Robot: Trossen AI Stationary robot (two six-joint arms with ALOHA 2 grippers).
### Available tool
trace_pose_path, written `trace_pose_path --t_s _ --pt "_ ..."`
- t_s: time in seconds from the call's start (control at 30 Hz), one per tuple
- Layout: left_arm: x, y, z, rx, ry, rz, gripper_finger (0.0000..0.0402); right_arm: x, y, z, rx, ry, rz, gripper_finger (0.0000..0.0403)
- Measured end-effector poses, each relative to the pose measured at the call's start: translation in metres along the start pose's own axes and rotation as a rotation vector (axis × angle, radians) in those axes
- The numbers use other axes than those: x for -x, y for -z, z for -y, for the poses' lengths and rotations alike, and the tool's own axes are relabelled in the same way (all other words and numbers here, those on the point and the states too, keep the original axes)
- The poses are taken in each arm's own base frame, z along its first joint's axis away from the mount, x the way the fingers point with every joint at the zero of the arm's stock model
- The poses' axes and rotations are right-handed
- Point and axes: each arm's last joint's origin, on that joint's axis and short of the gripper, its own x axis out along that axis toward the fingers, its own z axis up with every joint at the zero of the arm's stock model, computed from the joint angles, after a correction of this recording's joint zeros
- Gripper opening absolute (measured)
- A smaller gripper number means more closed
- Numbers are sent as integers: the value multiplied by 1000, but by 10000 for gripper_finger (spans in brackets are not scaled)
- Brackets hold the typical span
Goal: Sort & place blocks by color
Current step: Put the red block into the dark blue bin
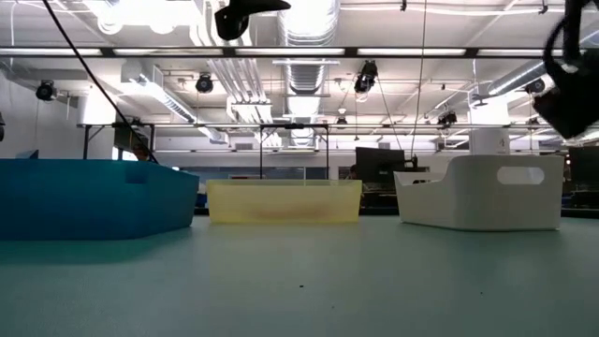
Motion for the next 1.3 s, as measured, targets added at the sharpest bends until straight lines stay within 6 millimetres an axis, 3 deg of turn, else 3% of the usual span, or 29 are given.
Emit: trace_pose_path --t_s 0.2,0.53,0.77,1.03,1.3 --pt "-1 3 13 -16 60 14 180 46 -6 12 18 -117 159 122" --pt "-1 5 27 17 128 32 180 149 -42 43 107 -509 694 122" --pt "6 3 37 9 182 63 180 203 -57 49 241 -787 1028 122" --pt "11 5 48 -15 234 72 180 228 -68 37 378 -937 1289 122" --pt "8 13 56 -38 261 36 209 242 -90 27 414 -976 1370 122"
